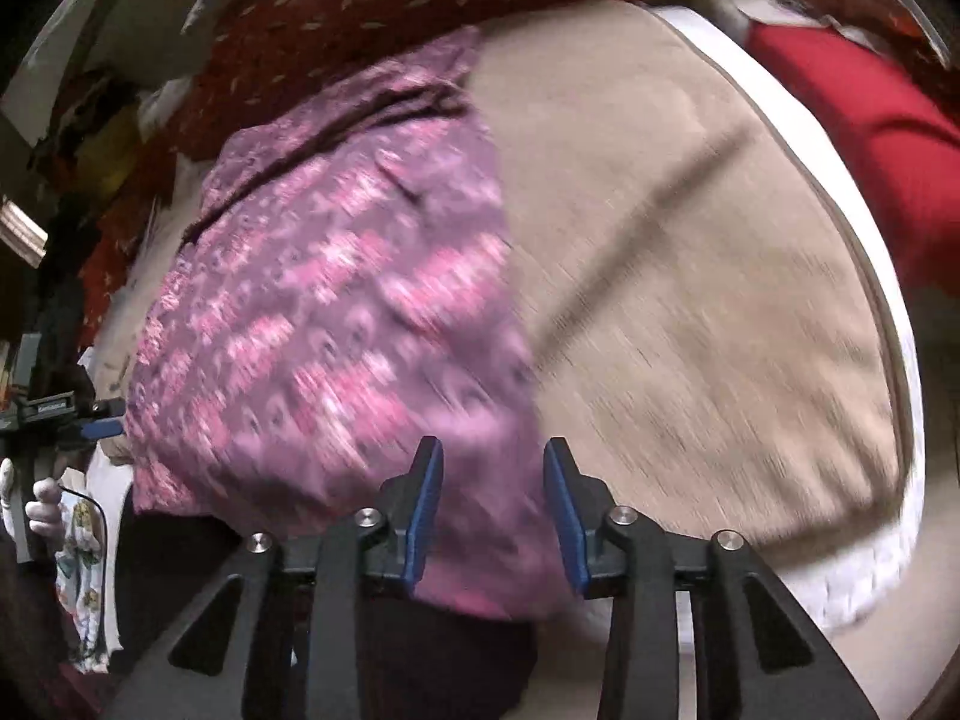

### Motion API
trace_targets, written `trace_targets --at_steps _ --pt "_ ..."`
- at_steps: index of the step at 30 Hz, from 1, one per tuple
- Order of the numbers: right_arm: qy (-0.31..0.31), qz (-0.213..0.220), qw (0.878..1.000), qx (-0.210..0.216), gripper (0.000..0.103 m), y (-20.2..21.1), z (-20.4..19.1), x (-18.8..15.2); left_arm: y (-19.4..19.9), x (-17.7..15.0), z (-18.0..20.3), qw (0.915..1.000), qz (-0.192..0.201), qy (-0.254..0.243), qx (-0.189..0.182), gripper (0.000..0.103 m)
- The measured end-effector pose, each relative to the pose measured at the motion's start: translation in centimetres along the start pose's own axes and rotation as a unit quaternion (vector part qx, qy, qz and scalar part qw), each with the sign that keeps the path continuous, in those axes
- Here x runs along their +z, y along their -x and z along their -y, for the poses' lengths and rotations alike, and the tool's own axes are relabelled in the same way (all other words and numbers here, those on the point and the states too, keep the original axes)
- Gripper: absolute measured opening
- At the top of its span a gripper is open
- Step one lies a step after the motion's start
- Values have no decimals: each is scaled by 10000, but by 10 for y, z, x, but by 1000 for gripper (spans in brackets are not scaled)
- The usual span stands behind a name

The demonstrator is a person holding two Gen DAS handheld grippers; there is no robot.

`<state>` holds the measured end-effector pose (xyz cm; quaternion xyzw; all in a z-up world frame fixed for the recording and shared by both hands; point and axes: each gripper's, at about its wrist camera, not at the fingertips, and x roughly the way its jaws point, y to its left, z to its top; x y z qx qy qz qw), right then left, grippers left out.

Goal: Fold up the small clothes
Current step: 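Grasp the garment end with both grippers and fold it over the bundle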

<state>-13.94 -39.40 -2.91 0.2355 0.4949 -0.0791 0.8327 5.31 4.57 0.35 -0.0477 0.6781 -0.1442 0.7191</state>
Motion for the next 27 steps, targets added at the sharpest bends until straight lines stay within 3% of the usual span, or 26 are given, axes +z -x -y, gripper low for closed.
trace_targets --at_steps 4,6,9,11,12,13,14,15,20,23,27 --pt "-416 -4 9991 97 38 -7 19 -17 -20 -19 5 9991 -353 -237 47 68" --pt "-535 -21 9978 381 39 -13 18 -22 -22 -27 18 9974 -205 -580 376 68" --pt "-296 -166 9981 516 43 -23 5 -25 -25 -31 30 9960 -207 -760 424 68" --pt "82 -229 9991 348 42 -30 -6 -28 -29 -30 35 9960 -212 -758 434 50" --pt "179 -232 9992 284 33 -31 -9 -28 -32 -30 36 9960 -280 -745 417 15" --pt "207 -229 9989 345 27 -31 -12 -29 -37 -30 36 9958 -472 -708 329 3" --pt "211 -234 9982 503 7 -30 -13 -29 -38 -30 33 9963 -510 -636 255 3" --pt "221 -239 9975 627 7 -28 -13 -29 -35 -31 27 9969 -481 -589 200 3" --pt "443 67 9933 1061 7 -2 -26 -26 -7 -30 8 9953 -423 -329 -806 3" --pt "253 243 9887 1456 7 9 -24 -18 12 -23 2 9886 -274 -163 -1472 3" --pt "-99 534 9782 2003 7 19 -28 0 34 1 -1 9790 -25 -37 -2040 3"
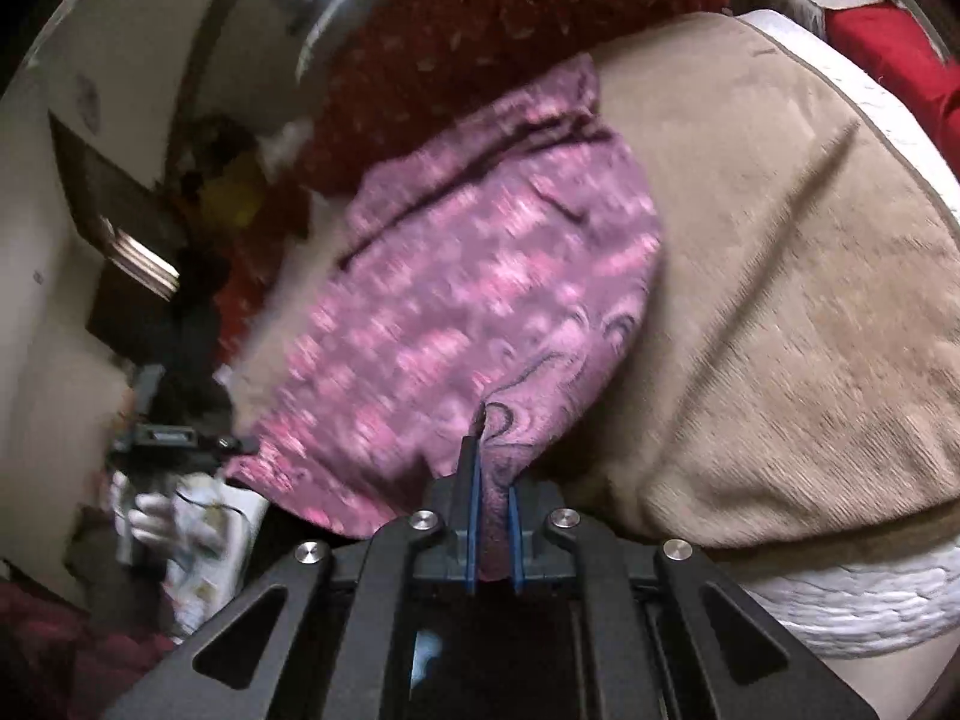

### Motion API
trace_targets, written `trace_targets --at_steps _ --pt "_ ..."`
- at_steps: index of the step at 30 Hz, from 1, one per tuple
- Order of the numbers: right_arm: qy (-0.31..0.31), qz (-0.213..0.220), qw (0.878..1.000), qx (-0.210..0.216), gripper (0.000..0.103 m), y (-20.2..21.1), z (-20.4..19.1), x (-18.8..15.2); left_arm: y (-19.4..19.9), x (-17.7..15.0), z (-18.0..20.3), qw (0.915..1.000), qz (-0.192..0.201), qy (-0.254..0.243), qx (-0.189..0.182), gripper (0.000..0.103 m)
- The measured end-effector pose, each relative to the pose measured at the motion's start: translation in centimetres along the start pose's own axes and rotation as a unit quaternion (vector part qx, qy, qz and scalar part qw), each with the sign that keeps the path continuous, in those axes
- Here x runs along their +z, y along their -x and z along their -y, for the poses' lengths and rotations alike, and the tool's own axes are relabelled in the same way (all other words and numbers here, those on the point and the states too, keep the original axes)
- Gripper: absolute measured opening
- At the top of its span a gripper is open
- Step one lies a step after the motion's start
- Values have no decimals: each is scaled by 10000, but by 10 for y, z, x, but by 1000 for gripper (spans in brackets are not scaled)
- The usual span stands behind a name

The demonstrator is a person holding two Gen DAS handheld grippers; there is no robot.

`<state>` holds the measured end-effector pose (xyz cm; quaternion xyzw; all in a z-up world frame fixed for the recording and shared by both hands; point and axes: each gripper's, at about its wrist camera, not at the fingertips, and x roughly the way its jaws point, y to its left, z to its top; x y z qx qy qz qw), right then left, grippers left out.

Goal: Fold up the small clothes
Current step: 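Grasp the garment end with both grippers and fold it over the bundle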

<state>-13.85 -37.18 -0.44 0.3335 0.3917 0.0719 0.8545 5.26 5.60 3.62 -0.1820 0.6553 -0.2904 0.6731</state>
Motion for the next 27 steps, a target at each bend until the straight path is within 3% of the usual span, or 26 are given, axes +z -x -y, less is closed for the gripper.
trace_targets --at_steps 6,13,19,27 --pt "-259 398 9978 459 7 1 -8 26 20 28 6 9981 469 81 -390 3" --pt "-642 825 9921 687 7 -1 1 73 23 78 2 9926 802 558 -720 3" --pt "-809 1060 9879 788 7 -21 9 127 30 142 2 9870 1219 812 -659 3" --pt "-1346 1234 9790 908 7 -83 36 205 5 244 9 9841 1377 1042 -414 3"
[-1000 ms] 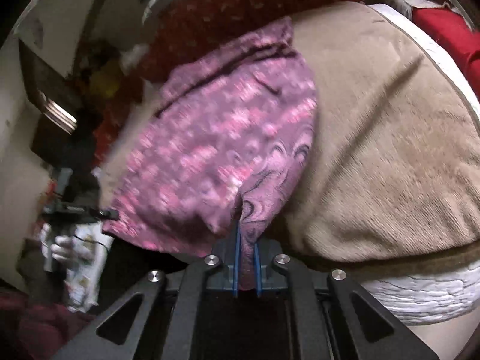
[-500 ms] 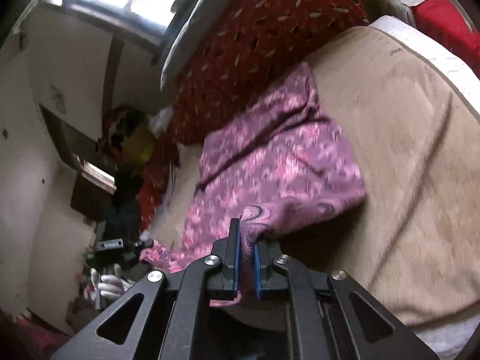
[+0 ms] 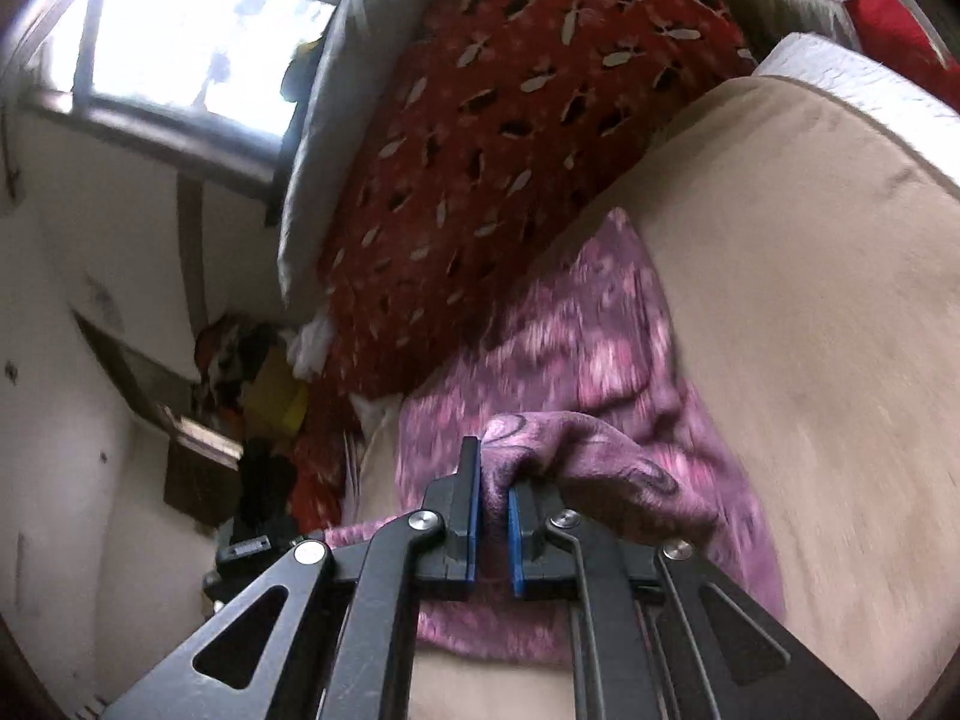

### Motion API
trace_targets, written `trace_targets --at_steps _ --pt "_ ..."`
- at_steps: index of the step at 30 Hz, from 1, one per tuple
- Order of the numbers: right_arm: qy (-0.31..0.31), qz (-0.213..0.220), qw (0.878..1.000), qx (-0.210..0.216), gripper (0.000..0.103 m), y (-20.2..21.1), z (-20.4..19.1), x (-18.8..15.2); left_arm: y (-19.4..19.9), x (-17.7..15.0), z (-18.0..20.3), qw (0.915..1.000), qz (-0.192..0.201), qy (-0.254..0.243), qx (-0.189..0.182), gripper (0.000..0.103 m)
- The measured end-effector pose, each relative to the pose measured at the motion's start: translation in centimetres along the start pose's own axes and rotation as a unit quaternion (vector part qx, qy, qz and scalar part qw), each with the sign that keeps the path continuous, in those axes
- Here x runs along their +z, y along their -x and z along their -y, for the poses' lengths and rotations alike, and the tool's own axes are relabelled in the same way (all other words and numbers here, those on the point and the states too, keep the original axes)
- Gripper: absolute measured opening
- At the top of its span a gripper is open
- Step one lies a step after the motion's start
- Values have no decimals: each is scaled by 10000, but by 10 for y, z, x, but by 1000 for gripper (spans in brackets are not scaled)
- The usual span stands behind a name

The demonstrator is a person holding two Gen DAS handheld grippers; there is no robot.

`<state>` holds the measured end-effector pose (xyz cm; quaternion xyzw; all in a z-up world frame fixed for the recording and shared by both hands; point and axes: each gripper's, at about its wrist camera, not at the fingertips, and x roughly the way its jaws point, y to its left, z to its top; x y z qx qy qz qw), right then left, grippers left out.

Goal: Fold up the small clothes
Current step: 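Grasp the garment end with both grippers and fold it over the bundle, then open both grippers and release the folded purple floral garment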

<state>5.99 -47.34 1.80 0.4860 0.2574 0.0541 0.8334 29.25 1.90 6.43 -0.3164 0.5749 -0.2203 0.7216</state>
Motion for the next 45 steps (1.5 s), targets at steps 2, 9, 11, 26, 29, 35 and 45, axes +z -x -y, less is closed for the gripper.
trace_targets --at_steps 2,9,11,26,29,35,45 --pt "-211 57 9998 18 7 -22 10 20 -14 18 3 10000 24 44 18 3" --pt "-664 106 9975 -226 7 -83 41 68 -70 82 10 9993 55 326 145 3" --pt "-971 -123 9945 -369 9 -105 57 79 -92 95 9 9985 -41 393 383 3" --pt "-2121 342 9766 38 15 -115 91 110 -89 130 -2 9888 -179 1423 -405 3" --pt "-2429 704 9664 463 40 -100 97 105 -89 133 -12 9815 -128 1831 -547 11" --pt "-2006 959 9749 -97 61 -64 91 107 -71 145 8 9909 291 1309 -71 47" --pt "178 -113 9930 -1165 41 -127 42 98 -112 96 30 9920 -630 -949 553 58"
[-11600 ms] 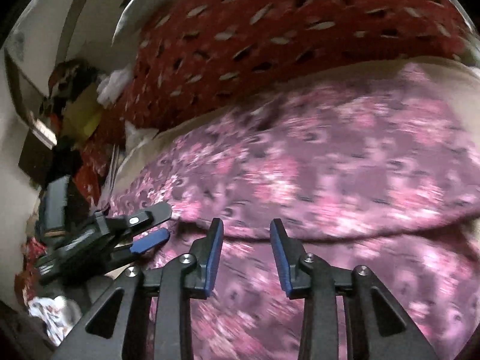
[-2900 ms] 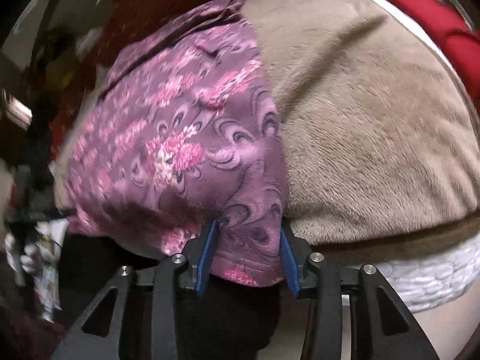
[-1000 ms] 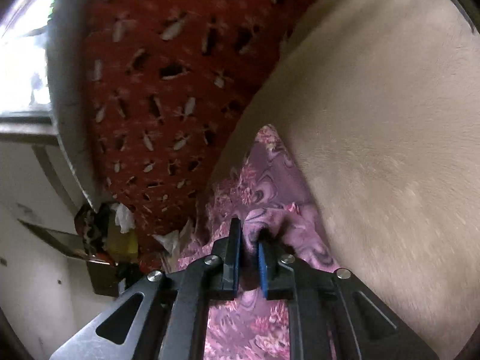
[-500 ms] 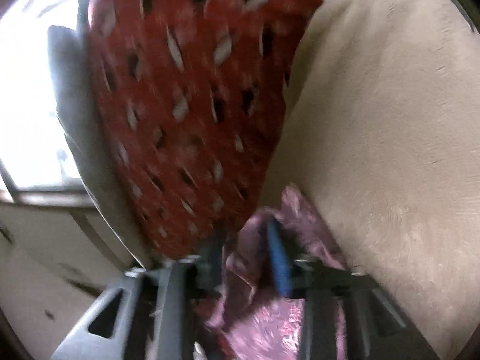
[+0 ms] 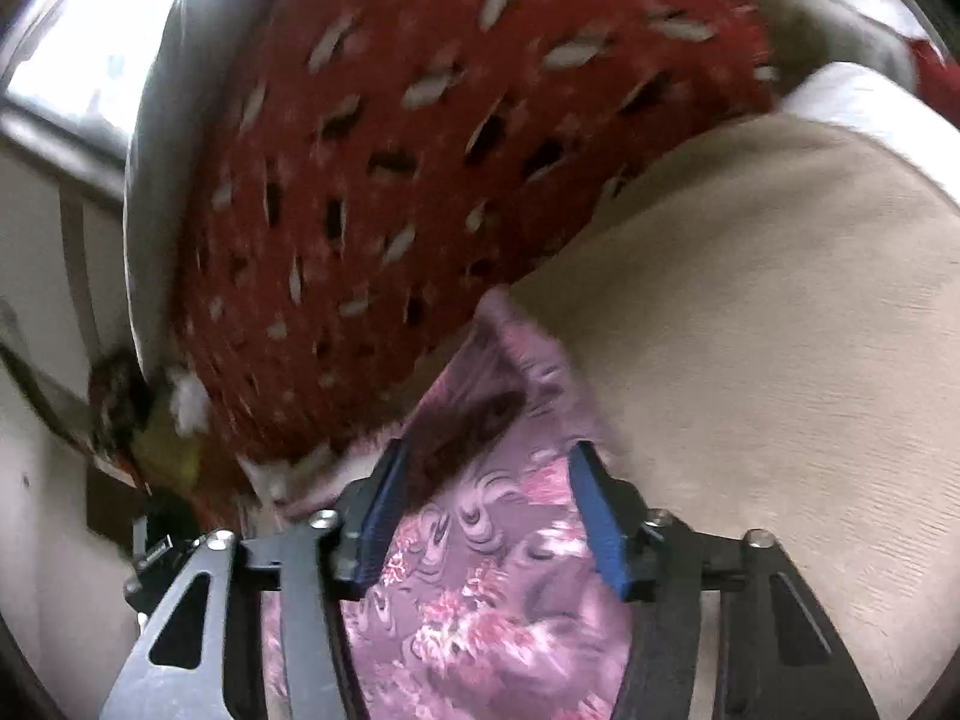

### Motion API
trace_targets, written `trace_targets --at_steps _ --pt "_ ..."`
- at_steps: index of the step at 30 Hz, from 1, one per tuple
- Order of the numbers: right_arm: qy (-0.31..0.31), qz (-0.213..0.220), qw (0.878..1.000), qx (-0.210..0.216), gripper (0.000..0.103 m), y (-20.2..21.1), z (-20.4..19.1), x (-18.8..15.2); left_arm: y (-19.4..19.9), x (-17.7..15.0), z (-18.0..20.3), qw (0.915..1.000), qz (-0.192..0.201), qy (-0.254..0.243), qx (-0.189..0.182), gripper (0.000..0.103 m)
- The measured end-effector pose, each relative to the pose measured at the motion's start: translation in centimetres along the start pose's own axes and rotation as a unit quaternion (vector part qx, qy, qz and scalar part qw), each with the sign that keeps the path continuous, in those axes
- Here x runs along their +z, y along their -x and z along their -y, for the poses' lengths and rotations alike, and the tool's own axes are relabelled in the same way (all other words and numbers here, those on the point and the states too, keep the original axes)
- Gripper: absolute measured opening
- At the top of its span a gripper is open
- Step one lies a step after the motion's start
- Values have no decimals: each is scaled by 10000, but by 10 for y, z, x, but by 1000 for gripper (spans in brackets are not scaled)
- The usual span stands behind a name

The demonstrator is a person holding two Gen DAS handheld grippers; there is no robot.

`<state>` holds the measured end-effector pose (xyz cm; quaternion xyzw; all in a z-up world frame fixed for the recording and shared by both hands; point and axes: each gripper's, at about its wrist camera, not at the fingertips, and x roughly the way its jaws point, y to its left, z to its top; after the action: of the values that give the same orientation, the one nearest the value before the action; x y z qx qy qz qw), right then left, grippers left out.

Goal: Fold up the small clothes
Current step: 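Open both grippers and release the folded purple floral garment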

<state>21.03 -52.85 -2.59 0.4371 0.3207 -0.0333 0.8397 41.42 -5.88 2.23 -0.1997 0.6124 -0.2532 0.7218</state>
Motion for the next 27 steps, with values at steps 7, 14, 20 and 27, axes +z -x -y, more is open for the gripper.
trace_targets --at_steps 7,14,20,27 --pt "4 -38 9984 -562 26 -49 -6 15 -47 23 0 9919 299 714 1009 58" --pt "-650 243 9953 -671 39 -5 45 28 -12 20 -39 9870 450 1538 150 58" --pt "-341 -288 9983 -386 23 -8 42 4 -9 -48 -33 9944 417 808 548 58" --pt "383 -420 9904 -1258 8 -2 16 -7 0 -69 -22 9927 461 569 963 58"
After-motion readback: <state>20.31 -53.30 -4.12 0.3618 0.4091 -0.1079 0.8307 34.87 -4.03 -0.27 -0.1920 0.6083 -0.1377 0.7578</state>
